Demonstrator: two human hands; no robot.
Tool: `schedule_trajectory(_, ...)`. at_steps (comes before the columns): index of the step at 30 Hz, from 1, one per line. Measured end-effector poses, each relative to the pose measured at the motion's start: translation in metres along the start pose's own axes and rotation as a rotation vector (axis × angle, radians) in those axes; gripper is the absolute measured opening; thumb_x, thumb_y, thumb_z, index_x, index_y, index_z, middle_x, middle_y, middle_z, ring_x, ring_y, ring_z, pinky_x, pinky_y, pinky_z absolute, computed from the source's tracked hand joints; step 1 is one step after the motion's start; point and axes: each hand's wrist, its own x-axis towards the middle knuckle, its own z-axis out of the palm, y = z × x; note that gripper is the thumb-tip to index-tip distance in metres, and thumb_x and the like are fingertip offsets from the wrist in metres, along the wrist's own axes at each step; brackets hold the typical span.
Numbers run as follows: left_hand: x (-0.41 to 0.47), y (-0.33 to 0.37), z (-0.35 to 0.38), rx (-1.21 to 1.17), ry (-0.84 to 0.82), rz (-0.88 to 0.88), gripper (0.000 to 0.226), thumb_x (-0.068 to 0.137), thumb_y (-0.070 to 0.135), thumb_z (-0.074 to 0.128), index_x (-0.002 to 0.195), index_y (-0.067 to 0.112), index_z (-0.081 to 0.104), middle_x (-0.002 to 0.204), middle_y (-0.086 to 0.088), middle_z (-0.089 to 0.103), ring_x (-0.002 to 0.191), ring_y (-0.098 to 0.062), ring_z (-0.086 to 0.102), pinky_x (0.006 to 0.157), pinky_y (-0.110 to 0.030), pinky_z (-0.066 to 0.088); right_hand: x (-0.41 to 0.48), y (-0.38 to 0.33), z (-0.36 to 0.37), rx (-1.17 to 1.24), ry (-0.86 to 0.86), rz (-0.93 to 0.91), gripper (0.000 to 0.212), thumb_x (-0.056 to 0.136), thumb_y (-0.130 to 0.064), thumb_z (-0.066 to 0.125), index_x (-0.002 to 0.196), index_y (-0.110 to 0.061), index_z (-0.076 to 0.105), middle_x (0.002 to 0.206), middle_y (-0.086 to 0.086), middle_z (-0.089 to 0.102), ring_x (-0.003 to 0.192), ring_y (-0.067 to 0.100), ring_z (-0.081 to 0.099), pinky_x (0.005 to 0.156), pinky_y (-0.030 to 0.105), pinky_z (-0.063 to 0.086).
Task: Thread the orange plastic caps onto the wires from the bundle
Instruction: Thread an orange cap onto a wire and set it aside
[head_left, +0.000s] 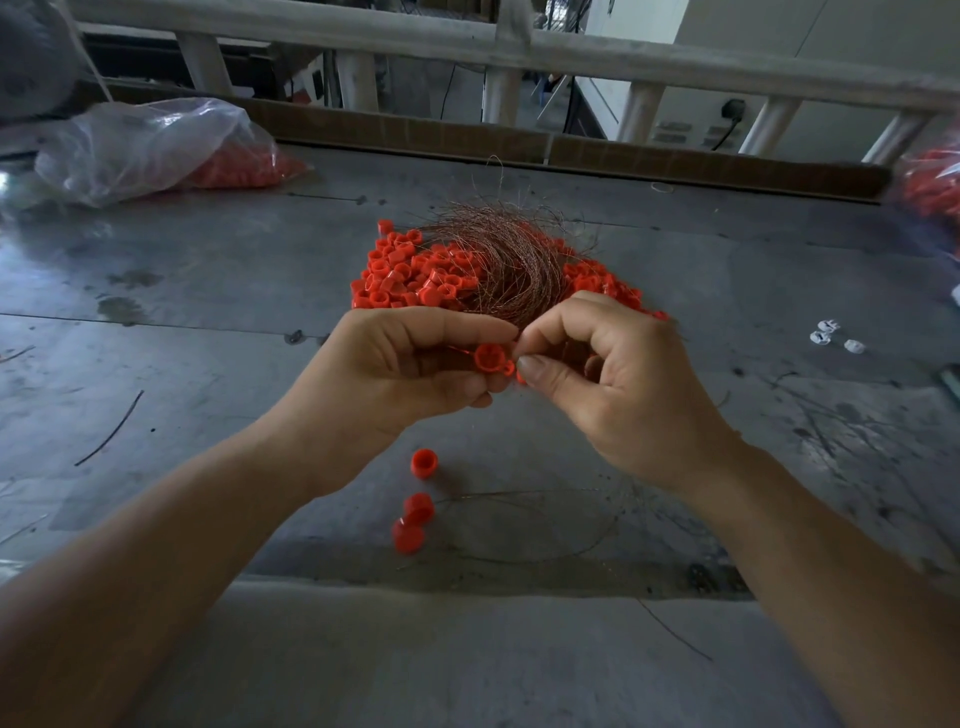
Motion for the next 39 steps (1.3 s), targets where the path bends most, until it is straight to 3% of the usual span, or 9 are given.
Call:
schedule_trajectory(19, 0.0, -0.001, -0.002, -0.035, -0.021, -0.006, 0.038, 0.072, 0.004, 0.057, 0.102, 0.026, 0.066, 0.09, 0.002, 0.073, 0.084, -0.011, 0.069, 0.072, -0.018, 0.053, 0.0, -0.001, -0.003, -0.02, -0.001, 0.079, 0.021, 0.081, -0.007, 0.065, 0.073, -0.025, 0.058, 0.073, -0.008, 0.057, 0.062, -0.001, 0.05, 0.056, 0.01, 0.038)
schedule_trajectory(24, 0.001, 0.0, -0.002, -0.121, -0.002, -0.027, 0.033, 0.069, 0.004, 0.059, 0.096, 0.02, 0.071, 0.087, -0.001, 0.073, 0.079, -0.012, 0.069, 0.068, -0.019, 0.053, 0.001, -0.002, -0.006, 0.084, -0.054, 0.135, 0.018, 0.082, -0.008, 0.064, 0.074, -0.023, 0.063, 0.075, -0.003, 0.065, 0.064, 0.005, 0.056, 0.059, 0.015, 0.045)
schedule_trajectory(28, 0.001, 0.001, -0.003, -0.183, -0.017, -0.026, 0.03, 0.062, 0.003, 0.075, 0.087, 0.019, 0.075, 0.084, -0.002, 0.073, 0.077, -0.013, 0.069, 0.066, -0.02, 0.053, 0.002, -0.004, -0.008, 0.262, -0.06, 0.176, 0.02, 0.082, -0.001, 0.061, 0.077, -0.02, 0.064, 0.065, -0.001, 0.061, 0.052, 0.0, 0.052, 0.047, 0.011, 0.038)
schedule_trajectory(31, 0.001, 0.002, -0.003, -0.241, -0.037, -0.024, 0.025, 0.063, 0.014, 0.065, 0.086, 0.018, 0.075, 0.086, -0.002, 0.072, 0.077, -0.012, 0.068, 0.066, -0.02, 0.053, 0.003, -0.004, -0.011, 0.388, -0.046, 0.222, 0.021, 0.081, 0.003, 0.061, 0.081, -0.018, 0.058, 0.06, -0.006, 0.057, 0.05, 0.002, 0.054, 0.042, 0.015, 0.039)
schedule_trajectory(39, -0.001, 0.002, 0.001, -0.326, -0.156, -0.075, 0.021, 0.068, 0.012, 0.064, 0.086, 0.017, 0.074, 0.085, -0.003, 0.073, 0.078, -0.012, 0.069, 0.067, -0.019, 0.054, 0.002, -0.002, 0.002, 0.408, -0.131, 0.303, 0.03, 0.076, 0.008, 0.064, 0.076, -0.018, 0.05, 0.057, -0.007, 0.057, 0.047, 0.004, 0.055, 0.041, 0.018, 0.039)
